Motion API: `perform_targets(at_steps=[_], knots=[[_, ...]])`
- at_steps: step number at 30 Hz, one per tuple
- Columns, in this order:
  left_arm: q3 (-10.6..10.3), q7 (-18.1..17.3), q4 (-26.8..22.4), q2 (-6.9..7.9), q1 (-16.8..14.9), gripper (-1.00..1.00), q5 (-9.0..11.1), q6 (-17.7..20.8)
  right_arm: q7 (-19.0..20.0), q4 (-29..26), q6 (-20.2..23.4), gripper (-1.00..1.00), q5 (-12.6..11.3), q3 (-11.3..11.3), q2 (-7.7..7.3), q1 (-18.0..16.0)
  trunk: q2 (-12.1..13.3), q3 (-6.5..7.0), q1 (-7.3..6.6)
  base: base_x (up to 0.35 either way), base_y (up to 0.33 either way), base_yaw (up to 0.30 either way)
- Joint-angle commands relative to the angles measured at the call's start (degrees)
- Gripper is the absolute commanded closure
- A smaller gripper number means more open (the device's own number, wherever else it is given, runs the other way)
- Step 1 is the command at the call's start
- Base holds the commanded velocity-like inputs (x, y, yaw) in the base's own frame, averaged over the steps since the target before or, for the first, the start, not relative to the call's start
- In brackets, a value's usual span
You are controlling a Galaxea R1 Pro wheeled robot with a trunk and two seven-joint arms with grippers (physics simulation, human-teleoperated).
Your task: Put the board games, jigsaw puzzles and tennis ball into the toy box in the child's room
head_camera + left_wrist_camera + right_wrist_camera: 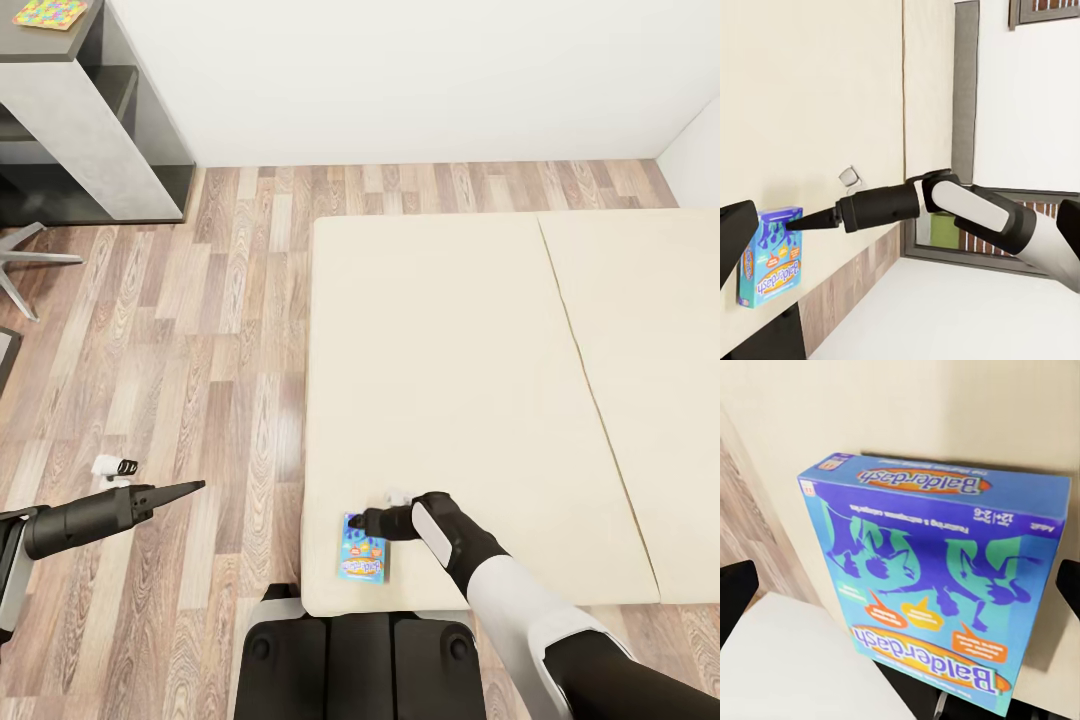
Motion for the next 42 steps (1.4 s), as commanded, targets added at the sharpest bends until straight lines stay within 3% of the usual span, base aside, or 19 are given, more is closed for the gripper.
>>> perform_targets(at_steps=[1, 23, 42], knots=[[0.0, -0.2, 0.0, 0.02, 0.0, -1.0, -0.1, 0.6, 0.2, -0.1, 0.2, -1.0, 0.3, 0.0, 0.0, 0.0, -0.1, -0.06, 0.03, 0.0, 0.0, 0.0], [-0.2, -0.2, 0.0, -0.15, 0.0, -1.0, -0.2, 0.5, 0.3, 0.2, -4.3, -1.0, 0.7, 0.4, 0.0, 0.0, -0.1, -0.06, 0.03, 0.0, 0.0, 0.0], [-0.2, -0.2, 0.0, -0.07, 0.0, -1.0, -0.2, 0.5, 0.5, 0.3, -4.4, -1.0, 0.4, 0.4, 0.0, 0.0, -0.1, -0.06, 0.03, 0.0, 0.0, 0.0]])
